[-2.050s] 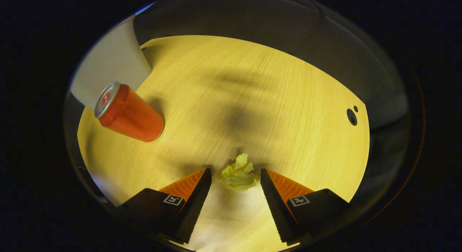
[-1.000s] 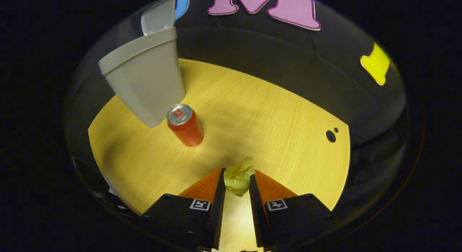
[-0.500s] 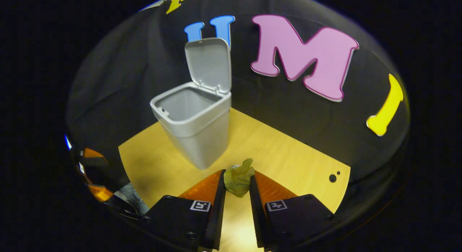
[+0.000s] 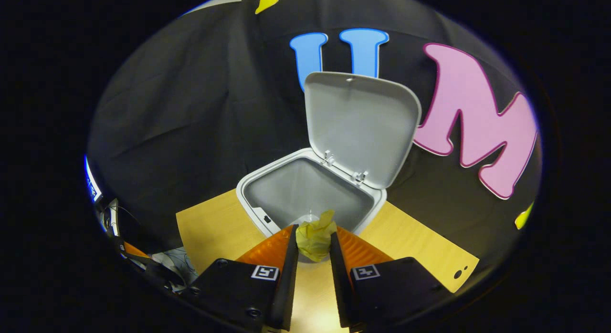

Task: Press the lid of the desktop garbage bin to open it, pick up the crumpled paper on the desktop and throw it into the bin, then pick up the pop can on the desktop and drop it into the bin, and finally close the garbage bin lid.

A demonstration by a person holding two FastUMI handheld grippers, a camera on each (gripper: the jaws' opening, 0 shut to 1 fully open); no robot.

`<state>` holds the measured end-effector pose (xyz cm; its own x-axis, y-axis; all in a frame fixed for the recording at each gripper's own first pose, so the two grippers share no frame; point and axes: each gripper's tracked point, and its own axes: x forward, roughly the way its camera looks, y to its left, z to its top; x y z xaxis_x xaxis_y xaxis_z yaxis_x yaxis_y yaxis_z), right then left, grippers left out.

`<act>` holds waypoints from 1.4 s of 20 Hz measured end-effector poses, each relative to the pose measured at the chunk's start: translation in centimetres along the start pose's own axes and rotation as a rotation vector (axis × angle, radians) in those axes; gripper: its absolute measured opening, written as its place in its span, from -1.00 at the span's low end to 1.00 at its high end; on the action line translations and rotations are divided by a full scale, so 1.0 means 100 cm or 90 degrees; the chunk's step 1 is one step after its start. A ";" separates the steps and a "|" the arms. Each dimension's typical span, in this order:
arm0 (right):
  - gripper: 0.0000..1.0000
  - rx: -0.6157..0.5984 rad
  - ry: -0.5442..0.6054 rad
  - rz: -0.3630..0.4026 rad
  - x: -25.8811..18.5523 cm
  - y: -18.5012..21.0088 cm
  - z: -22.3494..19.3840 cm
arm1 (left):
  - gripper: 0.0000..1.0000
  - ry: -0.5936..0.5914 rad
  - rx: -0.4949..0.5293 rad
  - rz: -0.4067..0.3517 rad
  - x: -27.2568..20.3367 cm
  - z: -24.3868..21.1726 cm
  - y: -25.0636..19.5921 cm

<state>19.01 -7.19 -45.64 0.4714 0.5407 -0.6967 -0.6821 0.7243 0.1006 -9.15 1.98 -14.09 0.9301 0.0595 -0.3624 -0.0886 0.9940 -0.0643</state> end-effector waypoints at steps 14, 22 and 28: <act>0.97 -0.015 -0.031 -0.062 -0.003 -0.019 -0.001 | 0.91 0.041 -0.047 0.054 -0.009 -0.031 0.037; 0.96 0.000 -0.202 -0.187 -0.095 -0.061 -0.035 | 0.92 0.049 -0.011 -0.035 0.056 -0.043 -0.007; 0.96 0.022 -0.227 -0.305 -0.179 -0.124 -0.117 | 0.92 0.074 0.027 -0.104 0.129 -0.065 -0.060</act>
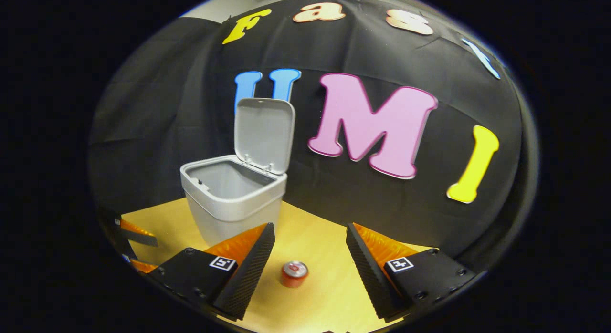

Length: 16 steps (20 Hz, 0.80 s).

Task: Press the lid of the desktop garbage bin to open it, pick up the crumpled paper on the desktop and throw it into the bin, then pick up the pop can on the desktop and drop it into the bin, and finally close the garbage bin lid.

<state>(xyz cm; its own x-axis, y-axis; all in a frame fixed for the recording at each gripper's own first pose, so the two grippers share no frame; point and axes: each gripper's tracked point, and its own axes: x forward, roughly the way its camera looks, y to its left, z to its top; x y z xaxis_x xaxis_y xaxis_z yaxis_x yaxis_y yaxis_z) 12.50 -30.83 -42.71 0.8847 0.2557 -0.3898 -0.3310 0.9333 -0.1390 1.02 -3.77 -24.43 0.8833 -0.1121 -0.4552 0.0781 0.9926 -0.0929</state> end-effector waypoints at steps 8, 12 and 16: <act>0.96 0.029 -0.010 -0.127 -0.072 -0.081 -0.067 | 0.93 0.028 0.015 -0.040 0.117 -0.017 -0.047; 0.95 0.071 -0.001 -0.178 -0.092 -0.102 -0.095 | 0.94 0.040 -0.007 -0.026 0.176 -0.042 -0.061; 0.95 0.136 0.002 -0.204 -0.103 -0.107 -0.122 | 0.94 0.047 0.010 -0.012 0.216 -0.063 -0.072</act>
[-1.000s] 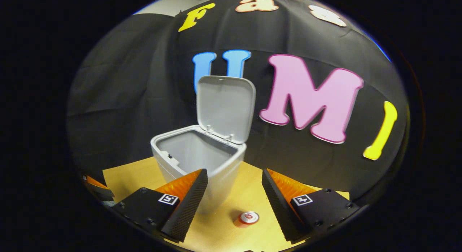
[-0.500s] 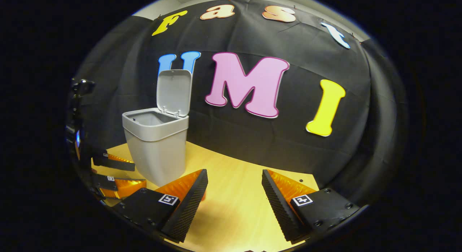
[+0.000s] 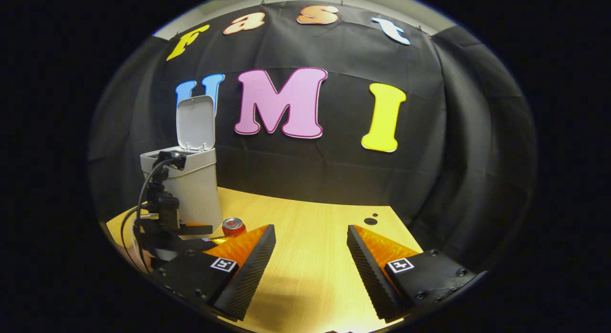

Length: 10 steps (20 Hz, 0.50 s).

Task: Press the lid of the desktop garbage bin to open it, pick up the crumpled paper on the desktop and throw it into the bin, then pick up the pop can on the desktop and drop it into the bin, and finally close the garbage bin lid.

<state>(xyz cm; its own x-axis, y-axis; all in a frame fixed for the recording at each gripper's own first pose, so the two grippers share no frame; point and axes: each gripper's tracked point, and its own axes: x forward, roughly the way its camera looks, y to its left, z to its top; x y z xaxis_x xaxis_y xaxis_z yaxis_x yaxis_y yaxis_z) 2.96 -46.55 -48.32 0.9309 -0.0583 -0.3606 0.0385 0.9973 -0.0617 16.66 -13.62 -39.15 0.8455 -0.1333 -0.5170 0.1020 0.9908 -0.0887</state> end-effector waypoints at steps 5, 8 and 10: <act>0.96 0.026 0.064 -0.011 0.000 -0.007 -0.052 | 0.94 0.004 0.015 0.019 0.034 -0.010 0.001; 0.95 0.030 0.076 -0.010 -0.003 -0.006 -0.057 | 0.94 0.000 0.025 0.021 0.043 -0.006 0.003; 0.95 0.018 0.077 -0.011 -0.003 -0.009 -0.054 | 0.93 -0.004 0.018 0.013 0.046 -0.003 0.001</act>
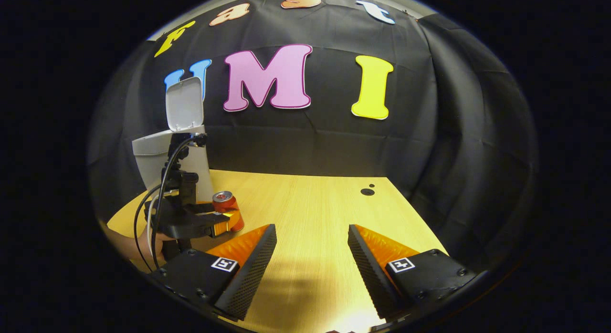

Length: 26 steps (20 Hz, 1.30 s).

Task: Press the lid of the desktop garbage bin to open it, pick up the crumpled paper on the desktop and throw it into the bin, then pick up the pop can on the desktop and drop it into the bin, and finally close the garbage bin lid.

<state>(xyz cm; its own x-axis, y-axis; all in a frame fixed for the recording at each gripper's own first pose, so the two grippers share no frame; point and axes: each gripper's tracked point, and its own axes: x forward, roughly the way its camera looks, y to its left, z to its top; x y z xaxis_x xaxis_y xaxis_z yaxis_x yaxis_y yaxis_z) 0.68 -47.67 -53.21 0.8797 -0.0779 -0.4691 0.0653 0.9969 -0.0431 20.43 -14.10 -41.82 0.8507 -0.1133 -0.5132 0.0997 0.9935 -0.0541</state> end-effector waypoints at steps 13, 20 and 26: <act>0.95 -0.007 -0.029 -0.017 -0.034 0.005 0.060 | 0.77 -0.109 0.017 -0.064 -0.078 0.123 -0.034; 0.95 -0.043 -0.108 -0.051 -0.058 -0.005 0.142 | 0.75 -0.217 0.037 -0.066 -0.166 0.250 -0.019; 0.95 -0.050 -0.134 -0.039 -0.082 0.027 0.172 | 0.75 -0.267 -0.008 0.015 -0.197 0.316 0.076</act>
<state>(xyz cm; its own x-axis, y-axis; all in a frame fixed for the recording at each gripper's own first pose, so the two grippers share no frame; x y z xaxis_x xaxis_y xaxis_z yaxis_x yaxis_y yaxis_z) 1.78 -44.17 -34.34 0.9548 -0.1270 -0.2688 0.0921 0.9860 -0.1387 20.74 -4.46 -5.02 0.9893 -0.0798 -0.1221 0.0733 0.9957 -0.0575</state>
